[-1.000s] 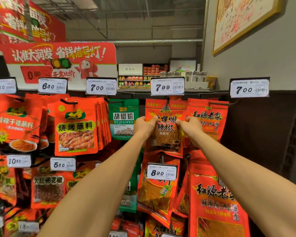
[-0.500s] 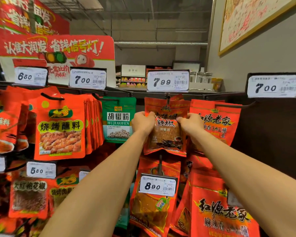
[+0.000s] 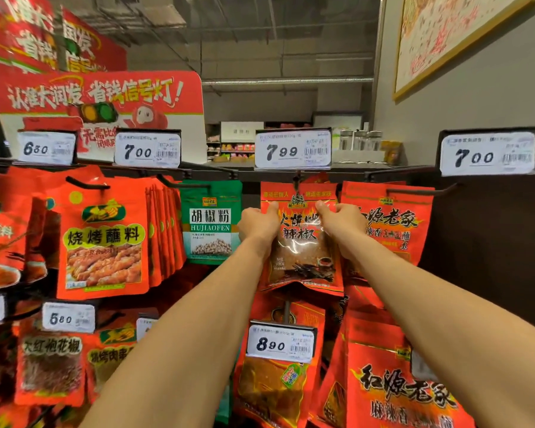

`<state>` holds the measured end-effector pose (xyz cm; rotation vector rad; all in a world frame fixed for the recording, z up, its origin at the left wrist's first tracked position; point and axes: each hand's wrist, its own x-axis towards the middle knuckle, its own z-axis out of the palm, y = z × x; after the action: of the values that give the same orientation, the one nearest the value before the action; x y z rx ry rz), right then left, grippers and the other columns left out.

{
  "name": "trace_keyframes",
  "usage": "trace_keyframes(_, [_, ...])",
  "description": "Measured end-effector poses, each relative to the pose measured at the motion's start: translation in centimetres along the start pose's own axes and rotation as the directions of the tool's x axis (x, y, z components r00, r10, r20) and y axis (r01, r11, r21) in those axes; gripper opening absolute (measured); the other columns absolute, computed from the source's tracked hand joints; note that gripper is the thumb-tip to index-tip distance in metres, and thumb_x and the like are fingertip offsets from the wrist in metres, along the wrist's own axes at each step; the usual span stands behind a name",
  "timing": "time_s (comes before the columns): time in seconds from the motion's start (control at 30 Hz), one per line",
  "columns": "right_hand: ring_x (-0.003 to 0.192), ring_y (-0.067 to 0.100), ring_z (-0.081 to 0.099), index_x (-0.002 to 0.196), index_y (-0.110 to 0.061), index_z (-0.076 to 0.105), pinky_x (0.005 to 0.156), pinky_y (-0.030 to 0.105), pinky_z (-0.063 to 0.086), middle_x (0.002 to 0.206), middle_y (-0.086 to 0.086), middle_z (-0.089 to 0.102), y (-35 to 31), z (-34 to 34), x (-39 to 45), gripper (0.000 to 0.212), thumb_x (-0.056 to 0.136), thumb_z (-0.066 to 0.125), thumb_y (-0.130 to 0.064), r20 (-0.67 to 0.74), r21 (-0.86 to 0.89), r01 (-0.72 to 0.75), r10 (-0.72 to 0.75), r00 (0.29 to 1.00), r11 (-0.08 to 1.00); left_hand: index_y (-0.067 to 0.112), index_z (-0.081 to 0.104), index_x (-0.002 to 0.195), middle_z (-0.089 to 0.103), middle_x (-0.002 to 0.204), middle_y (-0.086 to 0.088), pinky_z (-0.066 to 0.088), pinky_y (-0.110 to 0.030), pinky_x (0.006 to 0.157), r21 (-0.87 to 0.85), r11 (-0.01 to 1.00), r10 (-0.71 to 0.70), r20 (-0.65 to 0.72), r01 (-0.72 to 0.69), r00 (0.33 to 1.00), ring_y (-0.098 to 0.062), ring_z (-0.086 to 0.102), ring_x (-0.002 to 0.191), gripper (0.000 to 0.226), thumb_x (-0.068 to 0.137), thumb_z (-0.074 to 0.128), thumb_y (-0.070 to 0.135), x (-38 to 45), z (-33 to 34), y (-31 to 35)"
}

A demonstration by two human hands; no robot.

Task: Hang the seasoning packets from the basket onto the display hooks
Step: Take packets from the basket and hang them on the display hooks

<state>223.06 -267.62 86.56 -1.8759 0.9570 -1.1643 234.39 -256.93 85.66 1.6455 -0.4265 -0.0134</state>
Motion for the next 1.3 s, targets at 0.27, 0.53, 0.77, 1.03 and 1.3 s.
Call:
trace_keyframes(0.27, [0.074, 0.014, 0.057, 0.126, -0.006, 0.06, 0.071, 0.027, 0.046, 0.098, 0.001, 0.064, 0.8, -2.3, -1.5, 0.037, 0.102, 0.058, -0.034, 0.197, 0.067, -0.053, 0.039, 0.98, 0.996, 0.002, 0.07, 0.099, 0.073, 0.101, -0.014, 0.052, -0.039, 0.085, 0.029, 0.998, 0.051, 0.061, -0.053, 0.997, -0.028, 0.063, 0.088, 0.044, 0.097, 0.058, 0.044, -0.9, -1.3, -0.6])
trace_keyframes(0.53, [0.115, 0.031, 0.065, 0.112, -0.016, 0.076, 0.102, 0.045, 0.051, 0.121, 0.008, 0.073, 0.1, -4.9, -5.4, 0.025, 0.094, 0.065, -0.028, 0.031, -0.07, 0.109, -0.107, 0.994, 0.992, 0.013, 0.067, 0.123, 0.07, 0.12, -0.003, 0.053, -0.034, 0.094, 0.053, 0.977, 0.19, 0.23, -0.207, 0.954, -0.022, 0.066, 0.11, 0.03, 0.095, 0.059, 0.022, -5.0, -7.9, 1.0])
trace_keyframes(0.77, [0.061, 0.019, 0.07, 0.083, -0.014, 0.067, 0.054, 0.03, 0.057, 0.08, 0.016, 0.073, -1.0, -7.0, -12.8, 0.018, 0.098, 0.058, -0.009, 0.086, 0.347, -0.025, -0.005, 0.996, 0.937, 0.017, 0.07, 0.091, 0.075, 0.075, 0.001, 0.054, -0.024, 0.064, -0.154, 0.982, 0.172, 0.46, -0.112, 0.871, -0.013, 0.07, 0.062, 0.018, 0.101, 0.055, 0.016, -10.4, -17.0, 0.2])
trace_keyframes(1.03, [0.042, 0.018, 0.061, 0.075, -0.011, 0.065, 0.039, 0.021, 0.045, 0.057, 0.007, 0.065, -2.8, -5.3, -25.9, 0.021, 0.093, 0.056, -0.005, 0.176, 0.453, -0.06, -0.023, 0.984, 0.889, 0.011, 0.073, 0.091, 0.075, 0.078, -0.01, 0.055, -0.023, 0.054, -0.254, 0.964, 0.074, 0.525, 0.074, 0.848, -0.017, 0.068, 0.06, 0.022, 0.102, 0.053, 0.012, -13.8, -26.6, -7.1])
trace_keyframes(1.3, [0.039, 0.022, 0.058, 0.065, -0.013, 0.064, 0.039, 0.022, 0.044, 0.052, 0.01, 0.061, 6.2, 3.9, -41.0, 0.025, 0.087, 0.056, -0.007, 0.255, 0.342, -0.408, 0.334, 0.907, 0.846, 0.012, 0.072, 0.087, 0.074, 0.071, -0.004, 0.053, -0.02, 0.051, -0.042, 0.952, -0.225, 0.581, 0.304, 0.783, -0.011, 0.066, 0.055, 0.026, 0.101, 0.051, 0.007, -15.8, -35.0, -23.4])
